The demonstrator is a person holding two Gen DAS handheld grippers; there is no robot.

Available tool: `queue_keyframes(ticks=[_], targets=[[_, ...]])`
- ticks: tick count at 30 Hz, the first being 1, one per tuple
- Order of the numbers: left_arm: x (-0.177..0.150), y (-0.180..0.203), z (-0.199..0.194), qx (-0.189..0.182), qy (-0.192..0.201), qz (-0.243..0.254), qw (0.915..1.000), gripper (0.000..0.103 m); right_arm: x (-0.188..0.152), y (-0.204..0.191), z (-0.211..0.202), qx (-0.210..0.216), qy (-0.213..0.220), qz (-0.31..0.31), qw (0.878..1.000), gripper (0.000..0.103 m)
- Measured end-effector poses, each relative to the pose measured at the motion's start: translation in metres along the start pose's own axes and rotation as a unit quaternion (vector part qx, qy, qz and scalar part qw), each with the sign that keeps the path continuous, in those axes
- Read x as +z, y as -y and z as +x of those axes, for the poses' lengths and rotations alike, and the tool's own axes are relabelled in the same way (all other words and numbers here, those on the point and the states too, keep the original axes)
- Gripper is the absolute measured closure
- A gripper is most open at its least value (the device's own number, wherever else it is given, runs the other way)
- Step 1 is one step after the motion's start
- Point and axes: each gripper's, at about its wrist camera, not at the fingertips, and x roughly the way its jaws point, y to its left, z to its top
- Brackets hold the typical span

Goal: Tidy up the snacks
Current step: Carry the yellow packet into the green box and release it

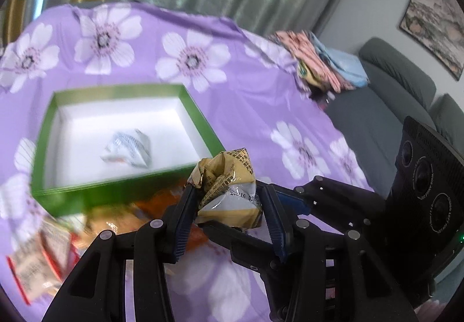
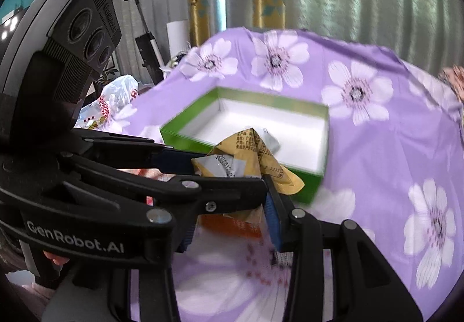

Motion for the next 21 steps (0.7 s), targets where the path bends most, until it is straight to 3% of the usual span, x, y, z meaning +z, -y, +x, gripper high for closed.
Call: queue_keyframes(ticks=[10, 21], targets=[[0.046, -0.053, -0.005, 0.034, 0.029, -0.014, 0.9989, 0.056, 0.057, -0.013, 0.045, 0.018, 0.019, -0.017, 1.000, 0.062], [0.055, -0.102, 0.028, 0.050, 0.000, -0.052, 0.9974, 0.056, 0.072, -0.007, 0.108, 0.034, -0.020, -0.001, 0.999, 0.061]])
